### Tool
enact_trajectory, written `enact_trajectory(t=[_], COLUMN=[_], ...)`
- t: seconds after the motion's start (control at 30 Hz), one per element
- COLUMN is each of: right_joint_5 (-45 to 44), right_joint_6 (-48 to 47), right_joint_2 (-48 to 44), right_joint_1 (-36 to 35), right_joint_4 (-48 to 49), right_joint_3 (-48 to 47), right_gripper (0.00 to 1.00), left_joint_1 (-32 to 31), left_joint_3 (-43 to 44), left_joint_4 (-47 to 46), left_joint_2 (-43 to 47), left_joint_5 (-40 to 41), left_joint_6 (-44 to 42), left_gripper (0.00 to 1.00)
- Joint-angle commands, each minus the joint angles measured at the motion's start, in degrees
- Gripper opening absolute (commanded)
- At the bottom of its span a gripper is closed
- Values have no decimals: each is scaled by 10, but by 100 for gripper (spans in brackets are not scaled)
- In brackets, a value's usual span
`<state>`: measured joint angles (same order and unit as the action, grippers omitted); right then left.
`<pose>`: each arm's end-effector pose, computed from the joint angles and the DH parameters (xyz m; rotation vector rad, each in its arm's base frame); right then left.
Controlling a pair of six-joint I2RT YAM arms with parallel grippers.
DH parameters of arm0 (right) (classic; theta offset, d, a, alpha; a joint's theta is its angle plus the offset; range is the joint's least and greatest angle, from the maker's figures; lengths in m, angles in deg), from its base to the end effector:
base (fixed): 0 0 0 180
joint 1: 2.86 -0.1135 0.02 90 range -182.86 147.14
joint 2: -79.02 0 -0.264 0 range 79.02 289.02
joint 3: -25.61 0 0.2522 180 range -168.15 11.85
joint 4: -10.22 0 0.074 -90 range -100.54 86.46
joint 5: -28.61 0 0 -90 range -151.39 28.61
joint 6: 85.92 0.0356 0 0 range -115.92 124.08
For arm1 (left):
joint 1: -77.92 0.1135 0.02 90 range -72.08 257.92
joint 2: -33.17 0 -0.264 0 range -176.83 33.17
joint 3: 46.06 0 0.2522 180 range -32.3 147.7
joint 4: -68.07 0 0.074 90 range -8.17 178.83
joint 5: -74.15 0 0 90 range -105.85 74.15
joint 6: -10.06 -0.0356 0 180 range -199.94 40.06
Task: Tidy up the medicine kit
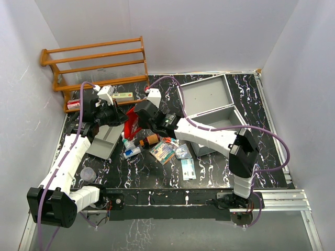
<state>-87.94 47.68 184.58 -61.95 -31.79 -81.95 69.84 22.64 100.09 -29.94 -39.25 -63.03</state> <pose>0.2314 0.3556 0.3086 -0.0570 2.2243 0.4793 0.2427 -0.0487 0.3260 0.1041 2.0573 -0.6870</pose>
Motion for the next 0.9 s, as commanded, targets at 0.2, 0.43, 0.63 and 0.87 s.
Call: enact_trajectory(t=[0.2, 0.43, 0.63, 0.87], right_joint_5=[93, 55, 27, -17], right_joint_6=[15, 87, 116, 135], right_joint_2=[-20, 34, 82, 74], right_joint_1=[3, 5, 6, 6], right_joint_4=[72, 77, 41, 6], right_joint_3=[-33, -61, -100, -84], right_gripper=[0, 0, 0, 15], left_joint_1=[-3, -2, -2, -2], left_joint_3=[16, 17, 14, 11], left_joint_4=[-6, -6, -9, -10], left_joint_2=[16, 16, 20, 27], left_joint_5=[-30, -35, -42, -7], left_joint_6=[-12, -9, -5, -10], left_gripper=[0, 0, 0, 0])
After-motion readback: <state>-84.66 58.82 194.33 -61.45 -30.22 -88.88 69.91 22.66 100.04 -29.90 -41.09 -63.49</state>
